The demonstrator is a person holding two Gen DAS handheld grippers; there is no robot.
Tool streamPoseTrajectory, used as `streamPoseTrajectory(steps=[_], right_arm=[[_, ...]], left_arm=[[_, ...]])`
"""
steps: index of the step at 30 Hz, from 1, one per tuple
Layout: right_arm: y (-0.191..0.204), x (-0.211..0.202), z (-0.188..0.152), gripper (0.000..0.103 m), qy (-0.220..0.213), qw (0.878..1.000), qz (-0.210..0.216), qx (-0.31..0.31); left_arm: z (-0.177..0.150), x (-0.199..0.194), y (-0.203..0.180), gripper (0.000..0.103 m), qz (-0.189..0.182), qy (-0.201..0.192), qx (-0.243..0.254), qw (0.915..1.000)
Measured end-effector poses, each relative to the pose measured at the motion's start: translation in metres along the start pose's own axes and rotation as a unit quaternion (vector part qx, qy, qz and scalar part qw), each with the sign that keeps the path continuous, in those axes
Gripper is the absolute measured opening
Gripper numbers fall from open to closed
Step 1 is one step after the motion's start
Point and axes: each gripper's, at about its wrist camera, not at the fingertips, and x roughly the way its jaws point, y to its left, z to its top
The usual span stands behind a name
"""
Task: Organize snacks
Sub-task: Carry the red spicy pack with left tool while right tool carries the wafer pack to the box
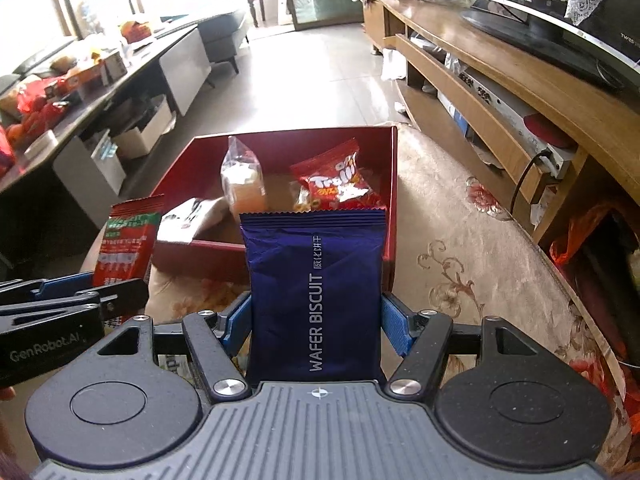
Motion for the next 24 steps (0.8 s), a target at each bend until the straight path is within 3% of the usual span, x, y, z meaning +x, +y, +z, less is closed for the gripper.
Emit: streamPoseTrajectory(steps=[6, 24], right_arm=[[0.001, 0.011, 0.017, 0.073, -0.006, 1.0, -0.003, 0.008], [-0.003, 0.041, 0.057, 0.073, -0.016, 1.0, -0.013, 0.015]], left_arm=[[0.02, 0.018, 0.0, 0.045, -0.017, -0.003, -0.001, 0.9998], [0.06, 0.048, -0.004, 0.044, -0.003, -0.024, -0.003, 0.9997]])
